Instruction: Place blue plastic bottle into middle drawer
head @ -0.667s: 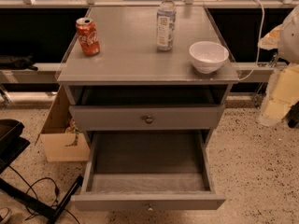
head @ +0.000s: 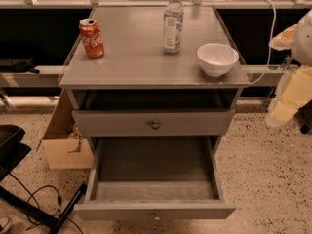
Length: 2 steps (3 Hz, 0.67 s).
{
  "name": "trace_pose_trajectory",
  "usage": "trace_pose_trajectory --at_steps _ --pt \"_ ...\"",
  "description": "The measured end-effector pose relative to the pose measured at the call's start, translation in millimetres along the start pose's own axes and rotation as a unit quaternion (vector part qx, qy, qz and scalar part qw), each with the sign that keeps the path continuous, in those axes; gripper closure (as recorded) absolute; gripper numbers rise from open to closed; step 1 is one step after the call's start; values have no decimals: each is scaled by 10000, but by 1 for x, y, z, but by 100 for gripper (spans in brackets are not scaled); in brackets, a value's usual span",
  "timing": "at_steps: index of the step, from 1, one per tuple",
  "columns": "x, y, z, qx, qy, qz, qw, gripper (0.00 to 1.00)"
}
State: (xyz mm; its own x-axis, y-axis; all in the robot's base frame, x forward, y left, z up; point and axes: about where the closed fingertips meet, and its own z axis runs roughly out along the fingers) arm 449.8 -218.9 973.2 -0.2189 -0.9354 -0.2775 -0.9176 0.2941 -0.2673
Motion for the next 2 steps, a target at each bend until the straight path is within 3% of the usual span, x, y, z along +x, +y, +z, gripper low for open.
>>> trace_pose_trajectory --at_steps 1,2 --pt "24 -39 27 311 -1055 337 9934 0" --pt "21 -101 49 815 -2355 579 9667 0"
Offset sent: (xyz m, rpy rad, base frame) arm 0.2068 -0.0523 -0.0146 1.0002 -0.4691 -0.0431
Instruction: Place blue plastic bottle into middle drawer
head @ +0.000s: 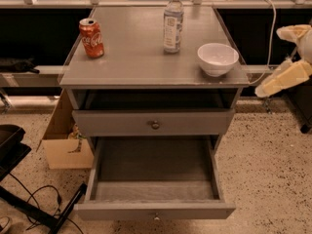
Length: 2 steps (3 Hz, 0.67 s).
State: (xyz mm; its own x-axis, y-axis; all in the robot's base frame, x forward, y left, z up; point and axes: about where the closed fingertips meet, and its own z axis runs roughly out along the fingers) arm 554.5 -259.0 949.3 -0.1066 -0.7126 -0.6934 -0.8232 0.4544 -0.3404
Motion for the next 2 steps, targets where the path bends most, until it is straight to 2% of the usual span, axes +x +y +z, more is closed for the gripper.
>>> trace_pose_trajectory --at_steps 1,2 --pt "-18 -55 32 284 -1422 272 9891 0" --pt "-25 -96 63 256 -2308 762 9697 0"
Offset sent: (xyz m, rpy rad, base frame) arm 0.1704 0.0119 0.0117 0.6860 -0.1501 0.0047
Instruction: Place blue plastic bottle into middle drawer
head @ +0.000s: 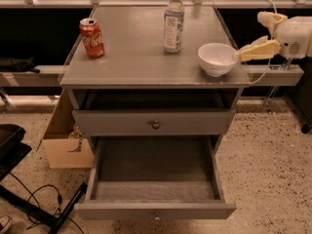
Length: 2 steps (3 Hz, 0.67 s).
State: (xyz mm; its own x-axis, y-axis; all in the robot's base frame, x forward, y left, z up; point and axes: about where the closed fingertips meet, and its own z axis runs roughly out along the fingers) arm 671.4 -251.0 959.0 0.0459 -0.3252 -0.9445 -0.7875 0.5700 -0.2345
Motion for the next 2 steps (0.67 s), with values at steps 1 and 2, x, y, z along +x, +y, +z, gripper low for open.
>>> trace_pose_trajectory --at_steps 1,2 --pt "-1 4 0 -18 55 -57 10000 0" --pt "2 -3 19 32 -154 260 9995 0"
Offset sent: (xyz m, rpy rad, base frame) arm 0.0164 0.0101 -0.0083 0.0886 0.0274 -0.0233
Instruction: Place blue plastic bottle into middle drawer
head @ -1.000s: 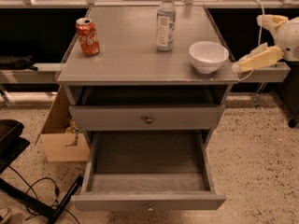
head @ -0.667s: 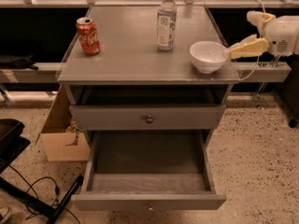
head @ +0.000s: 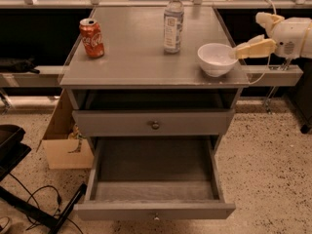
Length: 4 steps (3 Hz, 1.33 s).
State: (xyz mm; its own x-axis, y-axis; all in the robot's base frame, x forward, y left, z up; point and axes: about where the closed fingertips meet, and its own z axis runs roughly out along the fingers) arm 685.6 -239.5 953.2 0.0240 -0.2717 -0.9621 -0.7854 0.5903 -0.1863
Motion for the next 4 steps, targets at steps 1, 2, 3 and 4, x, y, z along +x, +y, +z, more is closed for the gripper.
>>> trace_pose_trajectory --at_steps 1,2,3,4 --pt "-1 -12 42 3 -250 430 9988 0" --pt "-1 -20 88 22 -291 710 9971 0" --pt "-2 -18 133 20 -101 657 9978 0" --pt "-4 -14 168 -41 13 560 9984 0"
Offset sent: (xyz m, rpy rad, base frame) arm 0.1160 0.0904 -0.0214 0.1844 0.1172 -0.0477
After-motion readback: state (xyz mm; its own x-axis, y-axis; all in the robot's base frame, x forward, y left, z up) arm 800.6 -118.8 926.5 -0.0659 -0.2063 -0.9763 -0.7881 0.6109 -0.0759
